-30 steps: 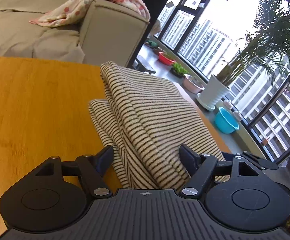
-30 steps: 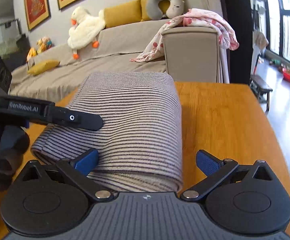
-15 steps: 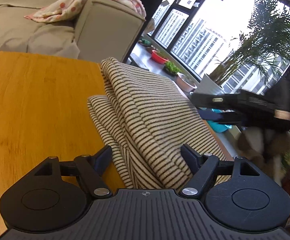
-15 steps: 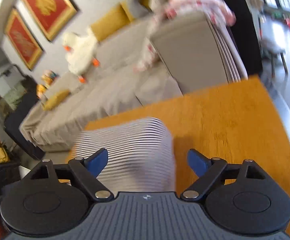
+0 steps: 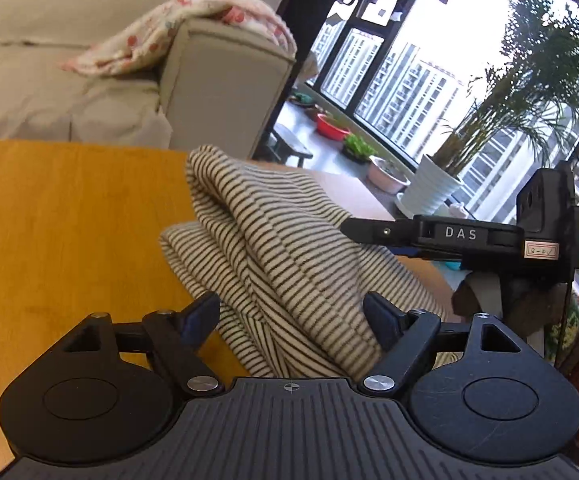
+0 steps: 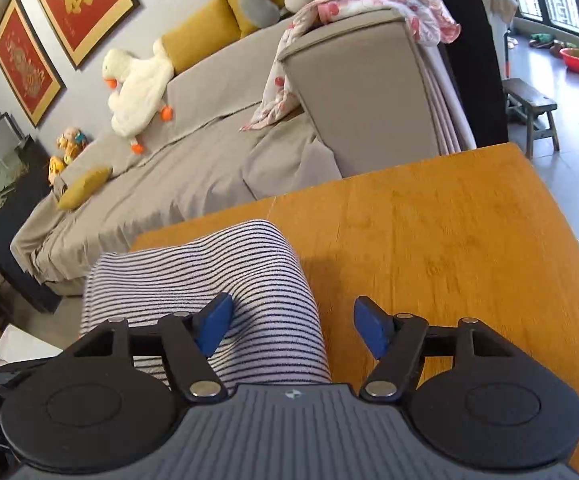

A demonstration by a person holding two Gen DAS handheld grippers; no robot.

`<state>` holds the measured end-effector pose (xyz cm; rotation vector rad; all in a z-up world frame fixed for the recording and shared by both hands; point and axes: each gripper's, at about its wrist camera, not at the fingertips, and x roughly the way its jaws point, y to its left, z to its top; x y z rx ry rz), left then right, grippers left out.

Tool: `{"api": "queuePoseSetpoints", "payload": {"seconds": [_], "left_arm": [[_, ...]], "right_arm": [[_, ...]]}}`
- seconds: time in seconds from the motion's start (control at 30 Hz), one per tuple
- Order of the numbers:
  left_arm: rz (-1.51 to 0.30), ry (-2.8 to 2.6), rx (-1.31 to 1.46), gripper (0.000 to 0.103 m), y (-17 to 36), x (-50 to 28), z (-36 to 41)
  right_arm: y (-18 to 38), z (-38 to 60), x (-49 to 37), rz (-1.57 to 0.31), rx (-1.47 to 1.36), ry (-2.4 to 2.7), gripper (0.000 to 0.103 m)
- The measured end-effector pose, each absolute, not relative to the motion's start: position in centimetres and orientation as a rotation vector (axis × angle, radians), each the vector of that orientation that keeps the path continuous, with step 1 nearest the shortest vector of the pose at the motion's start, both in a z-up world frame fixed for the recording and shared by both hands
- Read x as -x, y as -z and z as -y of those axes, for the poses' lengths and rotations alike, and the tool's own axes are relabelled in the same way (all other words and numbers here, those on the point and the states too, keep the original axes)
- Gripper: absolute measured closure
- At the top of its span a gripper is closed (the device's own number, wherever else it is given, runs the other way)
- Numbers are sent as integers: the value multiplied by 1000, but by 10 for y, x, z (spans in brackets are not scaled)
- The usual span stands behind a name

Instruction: Fold clothes

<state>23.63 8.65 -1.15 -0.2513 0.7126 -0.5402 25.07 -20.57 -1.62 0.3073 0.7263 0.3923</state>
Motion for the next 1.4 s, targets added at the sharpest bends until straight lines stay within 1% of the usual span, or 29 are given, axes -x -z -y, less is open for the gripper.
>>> {"api": "queuePoseSetpoints", "payload": {"seconds": [0.07, 0.1, 0.13, 0.17, 0.23, 0.27, 0.33, 0.43, 0.5, 0.6, 0.67, 0.73, 0.83, 0.97, 1.07, 1.1, 1.13, 1.2, 1.23, 1.27, 1.3, 1.37, 1.4], "left_arm": [[-707, 570, 283, 30, 6, -232, -89], [-708, 585, 302, 43, 4, -233, -88], [-707, 589, 319, 46, 1, -235, -87], [-694, 595, 332, 48, -3, -236, -86], [-647, 624, 358, 62, -12, -237, -83], [-629, 633, 363, 65, -15, -239, -82], [-640, 606, 335, 65, -12, -243, -79], [-696, 529, 273, 66, 5, -248, -77], [-705, 519, 294, 62, 13, -248, -83], [-709, 518, 309, 61, 13, -248, -87], [-707, 515, 286, 59, 11, -247, -85], [-708, 507, 283, 53, 9, -246, -86], [-669, 460, 260, 52, -1, -238, -88], [-534, 472, 246, 52, -31, -225, -85], [-513, 519, 208, 51, -42, -238, -75], [-533, 523, 201, 52, -39, -247, -73], [-565, 521, 199, 53, -31, -257, -72], [-628, 515, 194, 55, -16, -276, -71], [-656, 503, 190, 55, -5, -283, -71], [-677, 496, 201, 53, 4, -289, -74], [-683, 498, 239, 52, 11, -292, -78], [-695, 501, 307, 52, 21, -297, -87], [-695, 503, 318, 52, 22, -297, -90]], "right_arm": [[14, 205, -243, -706, -250, -389, 31], [13, 205, -240, -699, -225, -388, 30], [12, 205, -236, -699, -225, -387, 30], [10, 204, -235, -695, -233, -387, 30], [2, 203, -227, -655, -239, -397, 30], [-5, 202, -219, -621, -230, -409, 30], [-14, 200, -211, -573, -197, -420, 29], [-17, 194, -209, -575, -150, -419, 29], [-13, 191, -207, -591, -128, -433, 25], [3, 185, -204, -632, -94, -428, 23], [8, 187, -201, -630, -127, -423, 21], [9, 191, -201, -636, -152, -424, 20], [10, 192, -198, -629, -130, -421, 18], [13, 190, -193, -610, -103, -410, 17], [6, 181, -177, -557, -55, -416, 17], [2, 176, -169, -534, -39, -433, 20], [-2, 171, -161, -511, -24, -449, 29], [-9, 162, -144, -465, 7, -481, 39], [-13, 158, -136, -442, 22, -497, 42], [-15, 152, -129, -432, 37, -513, 43], [-7, 144, -127, -470, 51, -527, 49], [6, 129, -123, -537, 77, -552, 50], [6, 128, -122, -536, 80, -549, 50]]}}
